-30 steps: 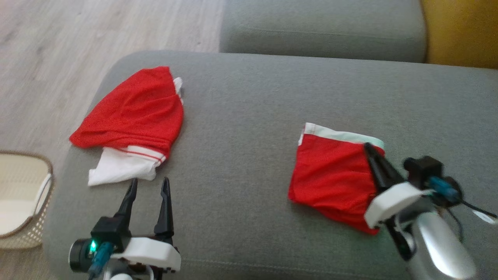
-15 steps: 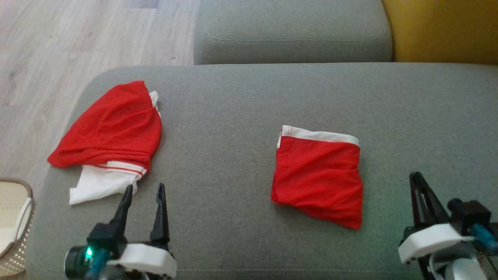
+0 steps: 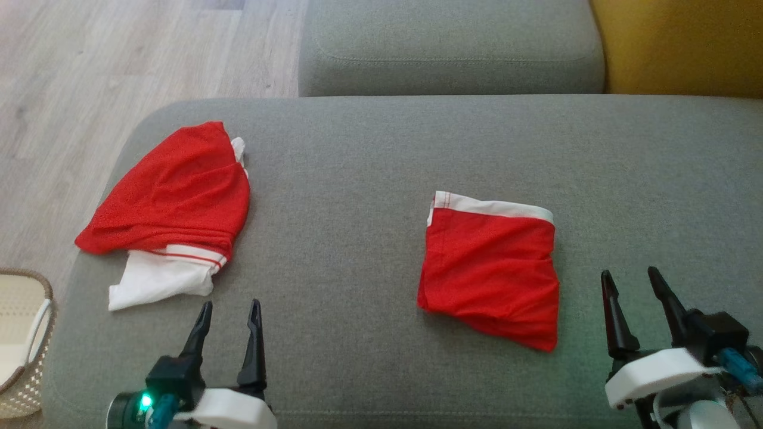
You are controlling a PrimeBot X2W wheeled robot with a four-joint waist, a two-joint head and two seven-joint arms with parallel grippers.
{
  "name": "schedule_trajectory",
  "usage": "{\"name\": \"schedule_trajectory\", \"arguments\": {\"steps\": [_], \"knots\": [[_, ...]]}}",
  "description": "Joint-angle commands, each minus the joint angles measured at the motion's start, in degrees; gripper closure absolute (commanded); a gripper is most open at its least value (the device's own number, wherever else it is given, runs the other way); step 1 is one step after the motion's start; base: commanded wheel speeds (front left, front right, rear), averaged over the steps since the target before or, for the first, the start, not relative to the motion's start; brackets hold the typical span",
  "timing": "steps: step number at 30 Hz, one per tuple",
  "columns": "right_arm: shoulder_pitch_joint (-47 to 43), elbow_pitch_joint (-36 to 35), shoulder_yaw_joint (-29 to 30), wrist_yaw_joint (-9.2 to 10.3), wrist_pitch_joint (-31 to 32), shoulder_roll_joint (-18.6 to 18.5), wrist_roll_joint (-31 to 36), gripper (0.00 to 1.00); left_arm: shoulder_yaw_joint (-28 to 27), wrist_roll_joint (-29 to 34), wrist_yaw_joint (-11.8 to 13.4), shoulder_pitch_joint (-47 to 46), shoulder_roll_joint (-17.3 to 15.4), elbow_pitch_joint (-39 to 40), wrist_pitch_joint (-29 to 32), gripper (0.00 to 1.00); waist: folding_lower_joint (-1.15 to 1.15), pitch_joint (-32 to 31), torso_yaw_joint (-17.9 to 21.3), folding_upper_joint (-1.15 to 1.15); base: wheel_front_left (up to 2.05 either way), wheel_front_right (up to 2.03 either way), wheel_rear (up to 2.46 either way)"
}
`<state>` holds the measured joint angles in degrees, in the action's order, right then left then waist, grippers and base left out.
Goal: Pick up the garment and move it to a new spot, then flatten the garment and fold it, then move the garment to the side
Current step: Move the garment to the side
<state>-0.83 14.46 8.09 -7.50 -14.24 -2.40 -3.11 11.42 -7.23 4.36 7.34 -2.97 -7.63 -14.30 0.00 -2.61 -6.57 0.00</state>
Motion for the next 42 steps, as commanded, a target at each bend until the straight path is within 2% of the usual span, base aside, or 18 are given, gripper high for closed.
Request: {"name": "schedule_trajectory", "arguments": {"steps": [1,13,16,20,31,32,33,34,42], "knots": [[1.83,-1.68,-1.10,0.01,-0.72,-0.48,-0.72,0.00,-1.61,-0.12,0.19,-2.89,0.09,1.95,-0.70,0.00,0.00,0.18,-0.22,0.00,0.00,0.00,0.00],[7.25,2.63,-4.26,0.01,0.53,-0.48,-5.89,0.00,-2.06,0.19,-1.08,-4.87,0.09,2.45,-0.70,0.00,0.00,5.61,-1.42,0.00,0.00,0.00,0.00],[10.19,5.91,-5.42,0.01,2.28,-0.48,-8.48,0.00,-1.89,0.24,-1.62,-6.34,0.09,2.38,-0.70,0.00,0.00,7.75,-1.93,0.00,0.00,0.00,0.00],[14.08,11.45,-6.78,0.01,4.96,-0.48,-15.65,0.00,-1.83,0.40,-2.21,-7.44,0.09,1.75,-0.70,0.00,0.00,9.67,-2.24,0.00,0.00,0.00,0.00],[21.70,26.35,-8.60,0.01,3.77,-0.48,-17.87,0.00,-2.61,1.34,-3.60,-9.48,0.09,1.18,-0.70,0.00,0.00,12.13,-3.53,0.00,0.00,0.00,0.00],[22.15,27.25,-8.73,0.01,3.43,-0.48,-17.38,0.34,-2.62,1.37,-3.61,-9.51,0.09,1.18,-0.70,0.00,0.00,12.19,-3.55,0.00,0.00,0.00,0.00],[22.64,28.01,-8.93,0.01,3.04,-0.48,-16.14,0.78,-2.65,1.39,-3.59,-9.52,0.09,1.18,-0.70,0.00,0.00,12.26,-3.53,0.00,0.00,0.00,0.00],[23.11,28.60,-8.99,0.01,2.58,-0.48,-14.45,1.00,-2.67,1.39,-3.56,-9.52,0.09,1.19,-0.70,0.00,0.00,12.31,-3.48,0.00,0.00,0.00,0.00],[25.82,29.71,-7.90,0.01,1.48,-0.48,-1.51,1.00,-1.76,1.31,-3.56,-9.96,0.10,1.33,-0.70,0.00,0.00,11.85,-2.17,0.00,0.00,0.00,0.00]]}}
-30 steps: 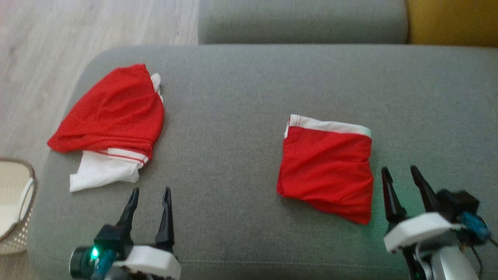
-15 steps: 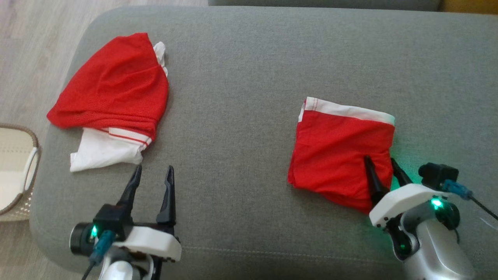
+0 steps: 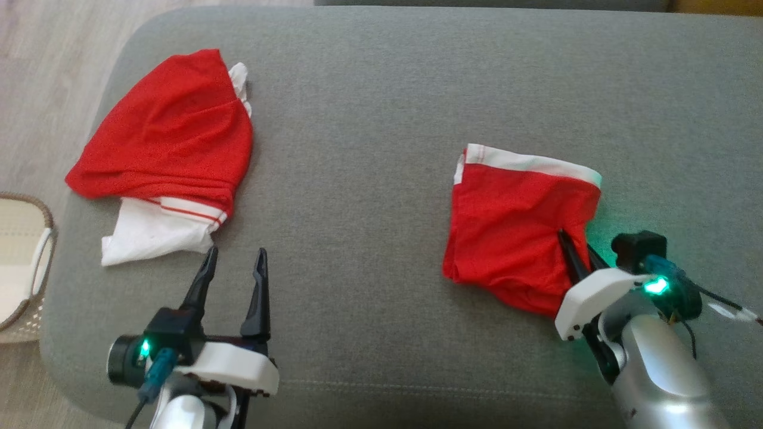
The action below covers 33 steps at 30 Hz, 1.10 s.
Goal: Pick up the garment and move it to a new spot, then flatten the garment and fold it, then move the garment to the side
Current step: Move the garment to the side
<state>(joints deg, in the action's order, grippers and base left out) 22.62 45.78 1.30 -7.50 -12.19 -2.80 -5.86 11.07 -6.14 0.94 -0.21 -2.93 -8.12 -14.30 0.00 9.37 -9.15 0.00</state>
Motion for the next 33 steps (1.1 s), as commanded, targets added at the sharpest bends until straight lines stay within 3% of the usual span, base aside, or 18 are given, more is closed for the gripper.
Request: {"name": "schedule_trajectory", "arguments": {"steps": [1,6,10,18,25,33], "knots": [[2.68,-1.85,-1.24,0.01,-0.23,-0.08,2.62,1.00,-1.18,0.22,-0.35,-2.44,0.05,1.81,-0.70,0.00,0.00,-0.18,0.76,0.00,0.00,0.00,0.00],[5.26,-4.82,-3.38,0.01,2.92,-0.36,10.40,1.00,-0.47,0.57,-1.11,-3.44,0.05,2.76,-0.70,0.00,0.00,1.77,3.84,0.00,0.00,0.00,0.00],[8.23,-7.93,-5.66,0.01,5.62,-3.00,13.72,1.00,0.01,1.68,-2.32,-5.50,-0.01,3.96,-0.70,0.00,0.00,4.86,7.10,0.00,0.00,0.00,0.00],[13.31,-12.71,-8.31,0.01,9.23,-10.22,12.16,1.00,-1.19,2.37,-3.87,-9.26,-0.64,6.40,-0.70,0.00,0.00,10.30,12.71,0.00,0.00,0.00,0.00],[17.06,-17.07,-7.94,0.01,11.61,-16.56,9.88,1.00,1.18,4.65,-6.40,-13.48,-3.67,9.05,-0.70,0.00,0.00,15.66,17.01,0.00,0.00,0.00,0.00],[17.80,-22.62,-1.56,0.01,13.71,-18.05,10.50,1.00,6.27,5.26,-7.93,-18.46,-7.36,12.58,-0.70,0.00,0.00,20.19,20.33,0.00,0.00,0.00,0.00]]}}
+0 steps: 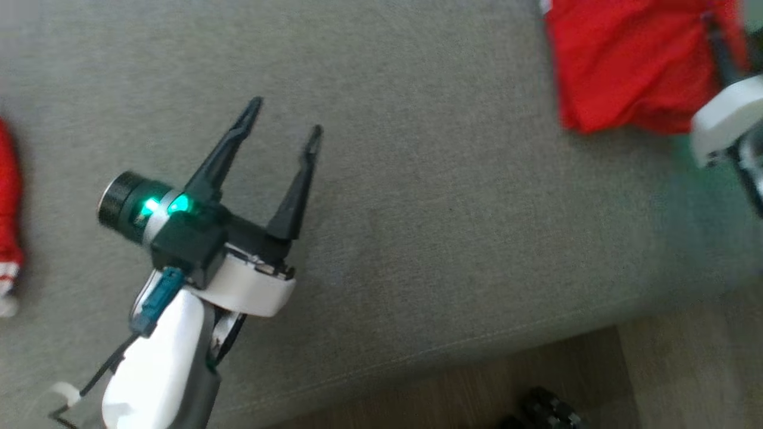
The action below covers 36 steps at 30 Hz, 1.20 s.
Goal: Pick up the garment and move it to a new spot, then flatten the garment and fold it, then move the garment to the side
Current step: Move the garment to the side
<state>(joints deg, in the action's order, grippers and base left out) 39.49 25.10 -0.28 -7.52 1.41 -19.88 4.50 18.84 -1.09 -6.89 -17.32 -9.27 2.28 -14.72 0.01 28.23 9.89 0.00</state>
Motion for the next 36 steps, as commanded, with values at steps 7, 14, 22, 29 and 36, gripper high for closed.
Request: {"name": "schedule_trajectory", "arguments": {"steps": [7,14,22,29,36], "knots": [[0.19,-5.78,5.71,0.03,0.43,1.49,1.87,1.00,1.63,-0.99,-0.39,-3.21,-2.60,5.21,-0.28,0.00,-0.01,2.83,2.62,0.00,0.00,0.00,0.00],[-0.55,-7.94,7.51,0.03,0.13,3.39,3.25,0.47,1.60,-2.41,0.01,-2.73,-2.69,5.78,-0.21,0.00,-0.01,2.76,2.09,0.00,0.00,0.00,0.00],[-1.41,-10.78,7.73,0.03,0.87,5.13,4.70,0.00,1.28,-3.74,0.86,-1.78,-2.09,4.48,-0.25,0.00,-0.01,0.63,0.31,0.00,0.00,0.00,0.00],[-1.97,-13.62,8.03,0.03,0.35,5.85,6.77,0.00,0.64,-4.76,2.07,-0.96,-0.41,3.48,-0.27,0.00,-0.01,-3.45,-2.07,0.00,0.00,0.00,0.00],[-3.19,-14.75,6.79,0.03,-2.43,9.24,5.17,0.00,-2.16,-5.93,4.41,2.26,1.45,1.97,-0.27,0.00,-0.01,-10.67,-5.62,0.00,0.00,0.00,0.00]]}}
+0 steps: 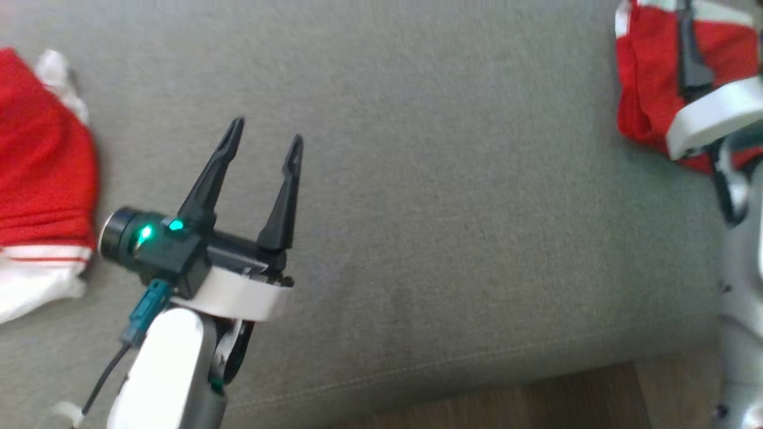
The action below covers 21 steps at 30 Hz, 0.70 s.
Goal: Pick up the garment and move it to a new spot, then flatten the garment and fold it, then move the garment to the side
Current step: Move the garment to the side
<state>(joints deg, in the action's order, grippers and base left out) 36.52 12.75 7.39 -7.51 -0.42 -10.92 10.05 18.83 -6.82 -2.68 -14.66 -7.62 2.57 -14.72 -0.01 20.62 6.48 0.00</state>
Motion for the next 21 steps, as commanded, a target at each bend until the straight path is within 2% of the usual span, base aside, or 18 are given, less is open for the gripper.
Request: {"name": "schedule_trajectory", "arguments": {"steps": [1,8,13,21], "knots": [[-0.60,-2.65,-1.19,0.02,-1.25,1.04,-0.64,0.00,-2.70,-0.22,0.57,0.16,-0.09,1.49,-0.27,0.00,0.01,-4.00,-2.72,0.00,0.00,0.00,0.00],[-6.44,-2.99,-4.87,0.02,-6.96,5.79,-1.76,0.00,-6.14,-0.74,2.93,4.52,1.35,0.06,-0.28,0.00,0.01,-10.96,-6.86,0.00,0.00,0.00,0.00],[-14.39,-3.39,-5.44,0.02,-10.08,7.81,-2.31,0.00,-8.92,-0.76,4.89,8.37,2.66,-1.94,-0.28,0.00,0.01,-15.31,-9.99,0.00,0.00,0.00,0.00],[-24.00,0.07,-5.65,0.02,-13.13,8.02,-7.17,0.00,-9.96,0.87,4.30,12.78,3.62,-4.92,-0.28,0.00,0.01,-19.79,-13.14,0.00,0.00,0.00,0.00]]}}
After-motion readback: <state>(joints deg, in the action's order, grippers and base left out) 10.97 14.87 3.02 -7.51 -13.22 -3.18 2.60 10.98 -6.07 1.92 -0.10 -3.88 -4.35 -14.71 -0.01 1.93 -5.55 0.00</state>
